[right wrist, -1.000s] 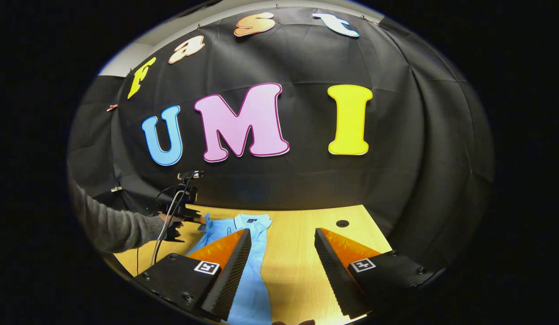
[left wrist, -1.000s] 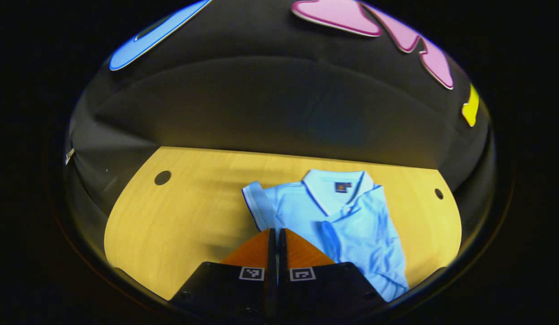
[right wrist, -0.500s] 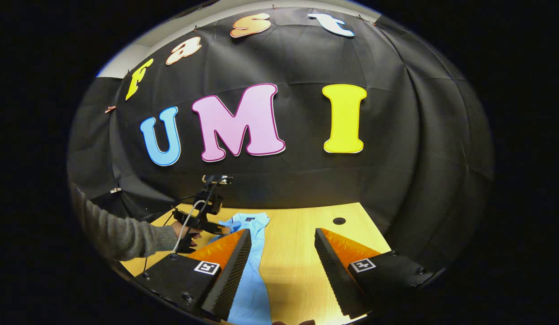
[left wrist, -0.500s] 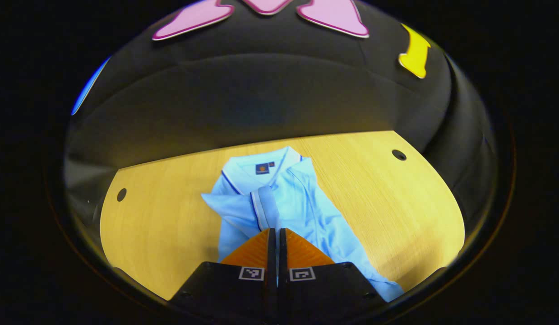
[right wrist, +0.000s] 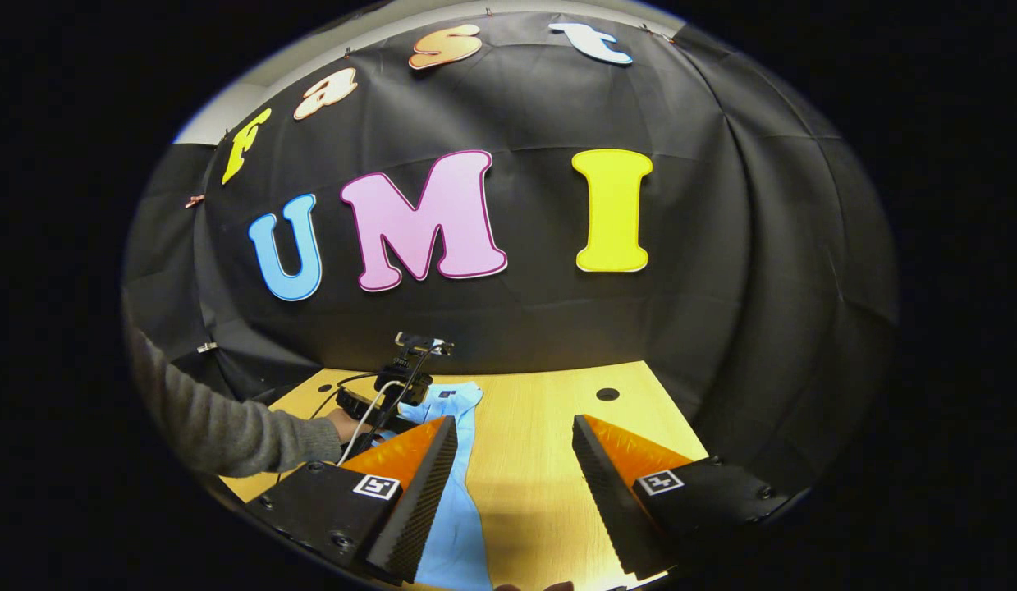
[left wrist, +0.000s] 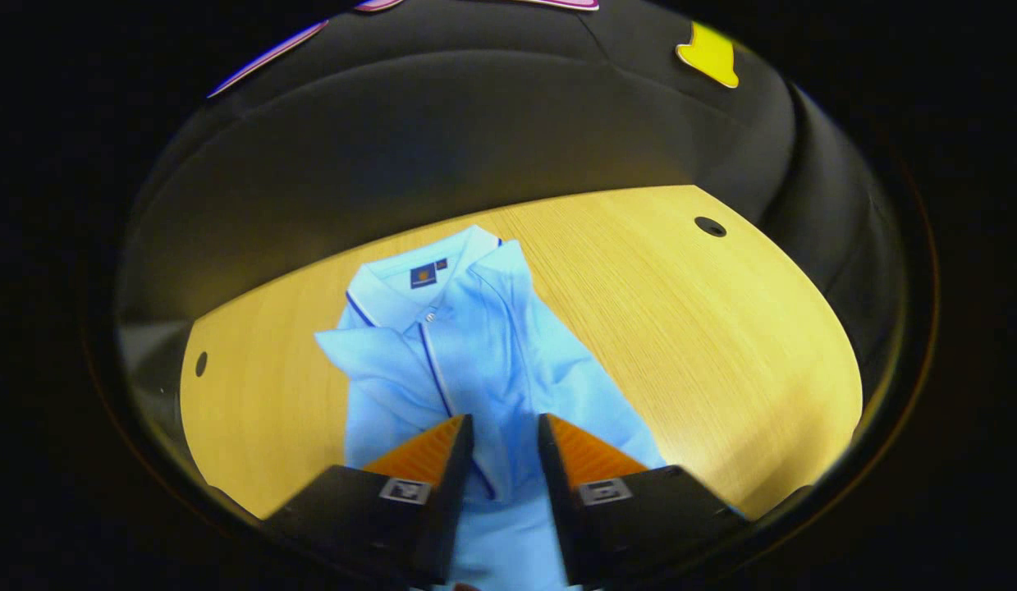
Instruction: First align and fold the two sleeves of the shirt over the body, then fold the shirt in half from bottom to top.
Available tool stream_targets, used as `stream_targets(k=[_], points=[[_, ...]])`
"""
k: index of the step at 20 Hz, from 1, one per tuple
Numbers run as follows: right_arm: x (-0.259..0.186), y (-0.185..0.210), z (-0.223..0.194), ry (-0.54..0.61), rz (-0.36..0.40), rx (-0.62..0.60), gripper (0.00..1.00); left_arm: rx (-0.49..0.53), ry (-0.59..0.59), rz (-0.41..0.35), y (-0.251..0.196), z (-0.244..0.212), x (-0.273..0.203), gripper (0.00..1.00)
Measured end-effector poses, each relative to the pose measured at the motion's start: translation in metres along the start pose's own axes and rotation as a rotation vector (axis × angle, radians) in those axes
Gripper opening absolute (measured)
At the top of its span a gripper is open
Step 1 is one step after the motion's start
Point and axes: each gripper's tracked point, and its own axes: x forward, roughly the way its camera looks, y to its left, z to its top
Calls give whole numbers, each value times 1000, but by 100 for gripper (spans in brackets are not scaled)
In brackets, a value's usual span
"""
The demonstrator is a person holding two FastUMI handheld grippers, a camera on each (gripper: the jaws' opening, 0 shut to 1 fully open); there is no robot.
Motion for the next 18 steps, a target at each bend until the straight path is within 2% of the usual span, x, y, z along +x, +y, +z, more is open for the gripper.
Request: stream_targets(k=[2, 3, 4, 5, 6, 10, 14, 18], points=[[-3, -1, 0, -4, 0, 2, 89, 6, -13, -6, -4, 2, 1, 78], [-7, -5, -2, -5, -1, 4, 89, 3, -28, -8, -7, 5, -3, 80], [-11, -8, -5, -5, -2, 6, 89, 0, -47, -8, -8, 9, -7, 87], [-12, -7, -4, -6, -1, 7, 89, 4, -66, -5, -8, 14, -13, 89], [-14, -5, -4, -7, 1, 7, 89, 7, -89, -4, -8, 18, -21, 100], [-13, 6, -1, -11, 16, 9, 89, 5, -205, -2, -6, 35, -74, 99], [-14, 23, -3, -6, 37, 8, 89, 12, -398, -2, 2, 45, -177, 99], [-21, 41, -10, 13, 55, -9, 89, -21, -519, 38, 28, 17, -277, 99]])
